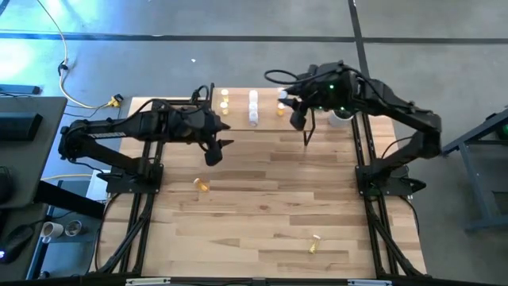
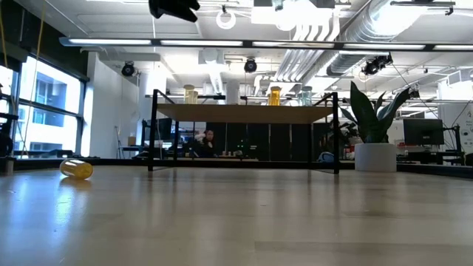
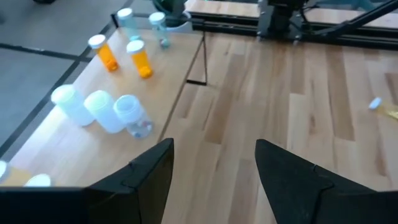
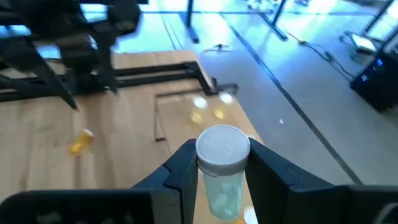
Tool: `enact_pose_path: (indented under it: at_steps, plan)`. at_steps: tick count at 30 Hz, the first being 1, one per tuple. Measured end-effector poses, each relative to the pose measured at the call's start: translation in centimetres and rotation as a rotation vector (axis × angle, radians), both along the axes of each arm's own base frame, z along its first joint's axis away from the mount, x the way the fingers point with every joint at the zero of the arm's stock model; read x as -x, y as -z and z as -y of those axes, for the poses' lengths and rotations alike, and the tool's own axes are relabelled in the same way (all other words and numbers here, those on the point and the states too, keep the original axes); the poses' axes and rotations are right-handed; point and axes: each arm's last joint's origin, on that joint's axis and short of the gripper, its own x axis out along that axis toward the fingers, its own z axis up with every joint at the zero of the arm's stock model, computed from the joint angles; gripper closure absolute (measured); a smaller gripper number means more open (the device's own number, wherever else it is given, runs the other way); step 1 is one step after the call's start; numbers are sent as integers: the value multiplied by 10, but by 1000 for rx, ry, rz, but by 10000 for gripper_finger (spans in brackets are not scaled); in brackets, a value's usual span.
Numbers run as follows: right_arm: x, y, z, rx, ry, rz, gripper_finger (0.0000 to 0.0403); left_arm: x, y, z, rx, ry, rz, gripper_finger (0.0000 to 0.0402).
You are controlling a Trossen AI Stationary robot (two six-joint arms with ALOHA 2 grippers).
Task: Pick and place medicine bottles onto shelf by color
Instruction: Put the blue medicine bottle on the shelf aligned with the other blue medicine bottles
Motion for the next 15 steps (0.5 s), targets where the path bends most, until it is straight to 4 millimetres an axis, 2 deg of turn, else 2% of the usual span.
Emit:
enact_pose_path:
  at_steps: [6, 15]
  plan:
    - [25, 53, 16, -58, 118, 71, 302, 3, 1, -8, 2, -35, -9, 186]
    - [60, 109, 7, -41, 241, 269, 302, 11, -3, -20, -2, -90, 9, 186]
